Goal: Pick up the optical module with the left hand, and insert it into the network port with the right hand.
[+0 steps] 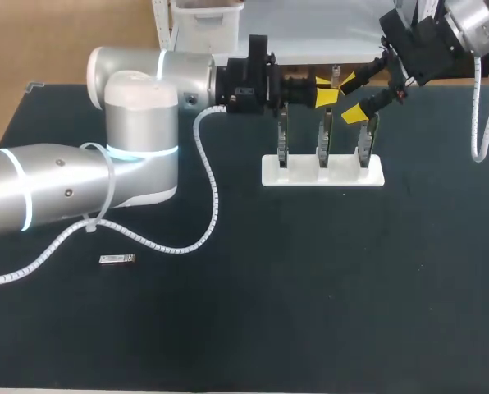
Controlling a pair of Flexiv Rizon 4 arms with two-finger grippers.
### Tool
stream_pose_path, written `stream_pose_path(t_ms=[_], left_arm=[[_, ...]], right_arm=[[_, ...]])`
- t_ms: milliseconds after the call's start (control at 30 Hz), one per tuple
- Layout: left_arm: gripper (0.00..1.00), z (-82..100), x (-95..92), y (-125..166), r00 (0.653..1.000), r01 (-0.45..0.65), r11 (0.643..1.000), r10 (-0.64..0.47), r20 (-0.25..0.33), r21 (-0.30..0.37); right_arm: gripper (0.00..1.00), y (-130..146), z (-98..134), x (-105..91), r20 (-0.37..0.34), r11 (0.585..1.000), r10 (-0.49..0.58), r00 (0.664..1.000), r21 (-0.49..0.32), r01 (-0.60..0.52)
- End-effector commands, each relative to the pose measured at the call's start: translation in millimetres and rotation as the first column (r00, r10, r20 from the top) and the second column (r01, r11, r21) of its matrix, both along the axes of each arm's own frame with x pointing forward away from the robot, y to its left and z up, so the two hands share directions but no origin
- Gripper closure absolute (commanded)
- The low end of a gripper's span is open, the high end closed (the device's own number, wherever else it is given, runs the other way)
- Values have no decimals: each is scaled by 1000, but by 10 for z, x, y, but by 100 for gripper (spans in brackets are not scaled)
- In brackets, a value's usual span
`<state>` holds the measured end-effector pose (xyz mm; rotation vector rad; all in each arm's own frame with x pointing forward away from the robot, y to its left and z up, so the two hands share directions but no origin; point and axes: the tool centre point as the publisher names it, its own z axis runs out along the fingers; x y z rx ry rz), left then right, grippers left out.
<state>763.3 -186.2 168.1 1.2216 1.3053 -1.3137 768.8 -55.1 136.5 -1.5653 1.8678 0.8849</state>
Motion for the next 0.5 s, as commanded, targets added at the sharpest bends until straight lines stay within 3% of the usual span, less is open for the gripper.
stream_pose_path(t_ms=[33, 500], left_arm=[[100, -46, 44, 21, 1000, 2, 1000, -2, -8, -15], [100, -73, 36, -2, 1000, 23, 1000, -22, -16, 2]], right_arm=[[0, -3, 1, -16, 3, 1000, -2, 1000, 0, 2], [0, -3, 1, -16, 3, 1000, -2, 1000, 0, 2]])
